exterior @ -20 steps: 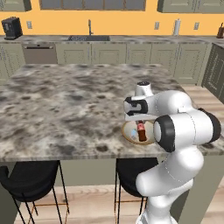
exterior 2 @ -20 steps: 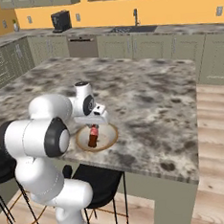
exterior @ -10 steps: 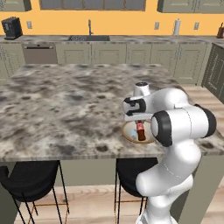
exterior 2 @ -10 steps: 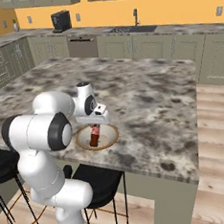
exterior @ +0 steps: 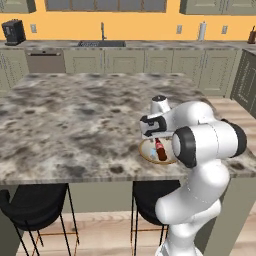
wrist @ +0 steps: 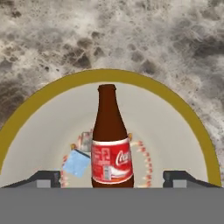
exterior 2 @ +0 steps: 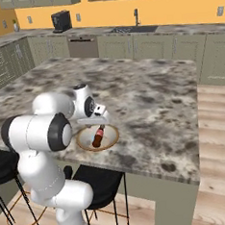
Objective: Open the fridge, grab two sodas, and place both sodas inside the bowl with ice on the dining counter.
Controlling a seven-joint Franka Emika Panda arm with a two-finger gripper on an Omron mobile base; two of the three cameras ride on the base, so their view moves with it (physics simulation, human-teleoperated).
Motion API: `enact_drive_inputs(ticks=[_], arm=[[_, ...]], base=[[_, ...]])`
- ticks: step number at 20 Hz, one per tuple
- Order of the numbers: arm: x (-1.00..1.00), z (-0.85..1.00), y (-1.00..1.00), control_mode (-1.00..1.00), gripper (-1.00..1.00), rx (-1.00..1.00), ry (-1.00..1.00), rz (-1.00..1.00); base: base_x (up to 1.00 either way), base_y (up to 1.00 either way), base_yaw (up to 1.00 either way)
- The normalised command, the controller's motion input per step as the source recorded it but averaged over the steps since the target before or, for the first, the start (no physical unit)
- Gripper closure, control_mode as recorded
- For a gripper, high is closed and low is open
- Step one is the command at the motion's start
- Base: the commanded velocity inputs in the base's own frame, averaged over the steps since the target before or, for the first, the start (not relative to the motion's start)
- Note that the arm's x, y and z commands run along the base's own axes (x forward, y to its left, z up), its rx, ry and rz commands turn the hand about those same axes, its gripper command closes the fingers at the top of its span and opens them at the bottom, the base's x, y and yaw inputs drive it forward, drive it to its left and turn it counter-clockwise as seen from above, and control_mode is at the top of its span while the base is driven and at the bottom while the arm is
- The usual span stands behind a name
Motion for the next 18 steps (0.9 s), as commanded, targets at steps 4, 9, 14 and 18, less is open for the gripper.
enact_drive_inputs(ticks=[4, 9, 14, 18], arm=[[-0.52, 0.34, 0.06, -1.00, -1.00, -0.02, -0.14, 0.00], [-0.90, 0.50, 0.04, -1.00, -1.00, 0.02, -0.13, -0.06], [-0.99, 0.78, -0.11, -1.00, -1.00, 0.02, -0.09, -0.12], [-0.86, 0.58, -0.31, -1.00, -1.00, -0.03, -0.10, -0.15]], base=[[0.00, 0.00, 0.00], [0.00, 0.00, 0.00], [0.00, 0.00, 0.00], [0.00, 0.00, 0.00]])
